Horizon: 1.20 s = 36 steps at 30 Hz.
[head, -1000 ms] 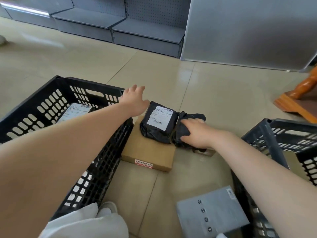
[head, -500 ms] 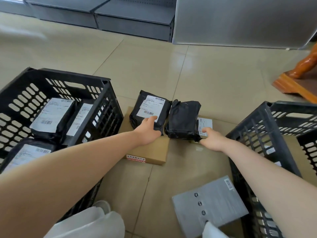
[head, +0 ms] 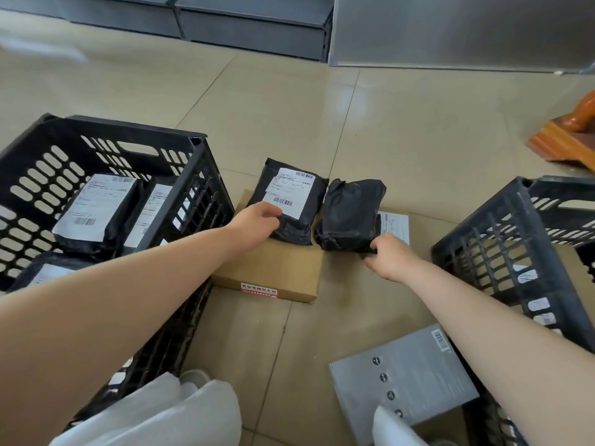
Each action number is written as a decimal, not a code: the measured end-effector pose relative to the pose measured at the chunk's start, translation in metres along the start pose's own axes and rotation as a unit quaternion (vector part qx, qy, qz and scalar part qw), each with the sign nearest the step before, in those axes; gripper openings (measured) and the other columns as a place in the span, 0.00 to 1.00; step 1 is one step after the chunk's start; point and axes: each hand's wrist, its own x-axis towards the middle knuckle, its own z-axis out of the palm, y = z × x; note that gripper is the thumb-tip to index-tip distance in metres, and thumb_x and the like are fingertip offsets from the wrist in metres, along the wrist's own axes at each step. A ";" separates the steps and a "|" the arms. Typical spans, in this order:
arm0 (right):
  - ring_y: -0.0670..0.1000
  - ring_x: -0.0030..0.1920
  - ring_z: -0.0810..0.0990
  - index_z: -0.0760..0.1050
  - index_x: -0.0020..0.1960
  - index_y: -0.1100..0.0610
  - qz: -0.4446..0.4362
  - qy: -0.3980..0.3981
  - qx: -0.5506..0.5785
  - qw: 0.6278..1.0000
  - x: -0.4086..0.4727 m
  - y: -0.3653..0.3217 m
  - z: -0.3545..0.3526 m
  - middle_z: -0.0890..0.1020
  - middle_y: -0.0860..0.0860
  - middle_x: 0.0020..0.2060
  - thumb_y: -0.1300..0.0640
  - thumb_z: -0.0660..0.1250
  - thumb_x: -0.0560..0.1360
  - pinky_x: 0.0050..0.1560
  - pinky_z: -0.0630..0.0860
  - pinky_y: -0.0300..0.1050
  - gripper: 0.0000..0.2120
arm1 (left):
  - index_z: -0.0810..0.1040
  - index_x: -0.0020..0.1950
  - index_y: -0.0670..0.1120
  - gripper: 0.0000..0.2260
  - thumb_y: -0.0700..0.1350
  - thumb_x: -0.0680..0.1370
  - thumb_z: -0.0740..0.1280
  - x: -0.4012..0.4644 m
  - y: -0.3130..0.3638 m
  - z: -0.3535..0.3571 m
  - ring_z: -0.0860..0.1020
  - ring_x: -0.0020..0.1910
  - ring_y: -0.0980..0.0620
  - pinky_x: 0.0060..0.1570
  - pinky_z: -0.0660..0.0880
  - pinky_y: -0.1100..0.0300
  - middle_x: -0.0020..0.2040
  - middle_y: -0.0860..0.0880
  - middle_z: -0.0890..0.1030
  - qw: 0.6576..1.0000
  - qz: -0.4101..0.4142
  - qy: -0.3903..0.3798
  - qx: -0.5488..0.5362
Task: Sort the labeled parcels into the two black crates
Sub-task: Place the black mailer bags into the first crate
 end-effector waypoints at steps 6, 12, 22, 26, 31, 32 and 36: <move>0.55 0.46 0.76 0.74 0.53 0.56 -0.036 0.179 0.113 0.977 -0.011 -0.011 -0.015 0.77 0.50 0.46 0.60 0.67 0.76 0.41 0.66 0.44 0.06 | 0.71 0.72 0.48 0.20 0.41 0.80 0.61 -0.001 0.003 0.002 0.71 0.68 0.50 0.62 0.67 0.61 0.71 0.49 0.73 0.998 0.020 -0.029 0.050; 0.51 0.54 0.78 0.73 0.65 0.55 -0.087 0.181 0.192 0.961 -0.019 -0.025 -0.036 0.80 0.50 0.55 0.58 0.63 0.79 0.56 0.76 0.48 0.15 | 0.60 0.78 0.51 0.31 0.49 0.77 0.70 -0.005 0.012 0.016 0.69 0.70 0.50 0.67 0.67 0.57 0.75 0.49 0.66 0.990 0.078 -0.058 0.101; 0.48 0.44 0.78 0.79 0.49 0.55 -0.036 0.212 0.353 0.911 -0.023 -0.042 -0.061 0.80 0.45 0.41 0.60 0.63 0.76 0.43 0.74 0.41 0.07 | 0.50 0.80 0.55 0.46 0.52 0.71 0.76 -0.010 0.014 0.025 0.65 0.74 0.50 0.72 0.65 0.52 0.76 0.50 0.64 0.985 0.100 -0.125 0.057; 0.50 0.40 0.76 0.80 0.43 0.61 0.022 0.170 0.474 0.864 -0.019 -0.041 -0.060 0.80 0.49 0.36 0.60 0.64 0.72 0.45 0.74 0.47 0.07 | 0.52 0.79 0.56 0.41 0.60 0.74 0.71 -0.005 0.013 0.018 0.69 0.68 0.55 0.69 0.67 0.56 0.72 0.54 0.68 0.989 0.037 -0.137 -0.034; 0.51 0.41 0.77 0.81 0.43 0.61 0.013 0.121 0.498 0.859 -0.023 -0.044 -0.063 0.81 0.53 0.38 0.63 0.65 0.74 0.45 0.76 0.47 0.07 | 0.54 0.79 0.58 0.40 0.56 0.74 0.74 -0.014 0.025 0.019 0.65 0.73 0.54 0.65 0.64 0.62 0.77 0.55 0.63 0.987 0.095 -0.113 -0.057; 0.50 0.41 0.79 0.82 0.43 0.57 -0.001 0.108 0.497 0.861 -0.025 -0.046 -0.063 0.82 0.52 0.39 0.63 0.65 0.75 0.46 0.77 0.47 0.07 | 0.55 0.79 0.57 0.39 0.54 0.74 0.74 -0.017 0.029 0.021 0.65 0.72 0.57 0.63 0.62 0.65 0.75 0.56 0.65 0.986 0.132 -0.099 -0.034; 0.48 0.44 0.83 0.82 0.49 0.53 -0.041 0.071 0.513 0.855 -0.029 -0.051 -0.065 0.85 0.52 0.45 0.62 0.65 0.78 0.49 0.80 0.45 0.08 | 0.59 0.77 0.54 0.37 0.55 0.73 0.74 -0.022 0.037 0.031 0.74 0.62 0.57 0.57 0.69 0.65 0.65 0.56 0.73 0.978 0.179 -0.090 0.059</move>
